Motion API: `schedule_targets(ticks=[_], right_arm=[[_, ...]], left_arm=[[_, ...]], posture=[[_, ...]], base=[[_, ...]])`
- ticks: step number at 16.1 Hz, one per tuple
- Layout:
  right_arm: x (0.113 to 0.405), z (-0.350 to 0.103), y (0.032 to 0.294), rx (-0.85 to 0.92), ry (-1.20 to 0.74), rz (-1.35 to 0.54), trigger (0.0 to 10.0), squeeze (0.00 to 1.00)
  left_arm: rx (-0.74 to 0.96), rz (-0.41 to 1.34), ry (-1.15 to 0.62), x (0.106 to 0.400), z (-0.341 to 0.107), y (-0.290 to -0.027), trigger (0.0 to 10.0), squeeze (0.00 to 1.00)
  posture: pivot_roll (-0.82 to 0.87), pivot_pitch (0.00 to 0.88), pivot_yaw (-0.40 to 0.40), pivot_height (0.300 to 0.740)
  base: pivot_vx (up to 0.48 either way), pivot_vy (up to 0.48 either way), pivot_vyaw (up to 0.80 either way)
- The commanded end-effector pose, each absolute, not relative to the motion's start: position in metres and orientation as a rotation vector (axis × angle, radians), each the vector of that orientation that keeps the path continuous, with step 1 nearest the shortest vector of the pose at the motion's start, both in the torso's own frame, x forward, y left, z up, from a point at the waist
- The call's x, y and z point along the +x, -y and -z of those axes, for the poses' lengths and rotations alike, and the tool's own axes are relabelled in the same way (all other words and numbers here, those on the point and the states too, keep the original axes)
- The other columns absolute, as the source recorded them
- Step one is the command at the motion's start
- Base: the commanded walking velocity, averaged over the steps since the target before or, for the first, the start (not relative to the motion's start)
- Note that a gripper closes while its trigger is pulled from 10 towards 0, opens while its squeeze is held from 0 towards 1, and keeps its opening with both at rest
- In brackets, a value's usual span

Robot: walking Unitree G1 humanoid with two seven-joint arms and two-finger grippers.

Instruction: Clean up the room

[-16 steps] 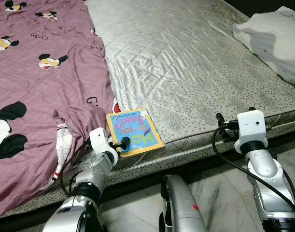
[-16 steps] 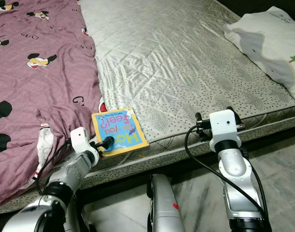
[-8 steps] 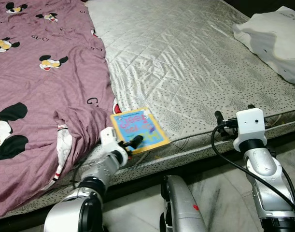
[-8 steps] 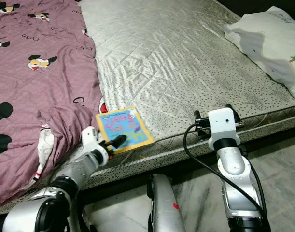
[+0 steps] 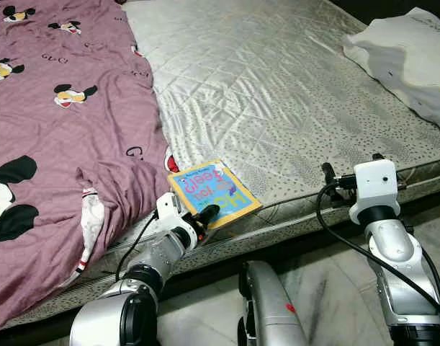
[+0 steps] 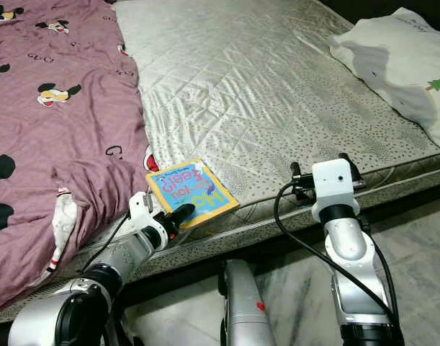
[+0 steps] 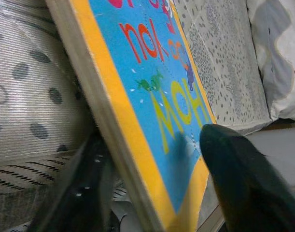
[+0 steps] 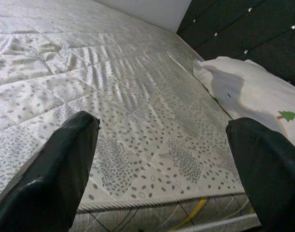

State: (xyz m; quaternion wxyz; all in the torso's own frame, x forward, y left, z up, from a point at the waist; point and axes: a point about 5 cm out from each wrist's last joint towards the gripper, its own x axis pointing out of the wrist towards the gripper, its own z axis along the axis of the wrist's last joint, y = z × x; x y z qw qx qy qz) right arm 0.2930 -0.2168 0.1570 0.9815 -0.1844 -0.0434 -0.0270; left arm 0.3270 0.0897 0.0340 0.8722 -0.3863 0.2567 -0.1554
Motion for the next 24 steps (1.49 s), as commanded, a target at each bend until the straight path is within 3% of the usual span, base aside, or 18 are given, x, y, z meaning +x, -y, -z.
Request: schedule_targets(ticks=[1, 11, 19, 24], right_arm=[[0.291, -0.160, 0.218, -0.358, 0.096, 0.057, 10.0, 0.00], [0.280, -0.136, 0.186, -0.147, -0.051, -0.316, 10.0, 0.00], [0.287, -0.134, 0.184, -0.165, -0.050, -0.306, 10.0, 0.00], [0.308, -0.132, 0.171, -0.085, -0.031, -0.197, 10.0, 0.00]], left_arm=[[-0.824, 0.343, -0.513, 0.330, -0.039, -0.086, 0.0, 0.00], [-0.912, 0.317, -0.396, 0.336, -0.047, -0.100, 0.0, 0.00], [-0.940, 0.301, -0.312, 0.347, -0.061, -0.109, 0.0, 0.00], [-0.648, 0.422, -0.005, 0.375, -0.123, -0.114, 0.0, 0.00]], posture=[[-0.30, 0.098, -0.020, 0.547], [-0.30, 0.096, -0.012, 0.547], [-0.29, 0.064, -0.003, 0.547], [-0.20, 0.000, -0.017, 0.547]], base=[[0.000, 0.000, 0.00], [0.000, 0.000, 0.00], [0.000, 0.000, 0.00], [0.000, 0.000, 0.00]])
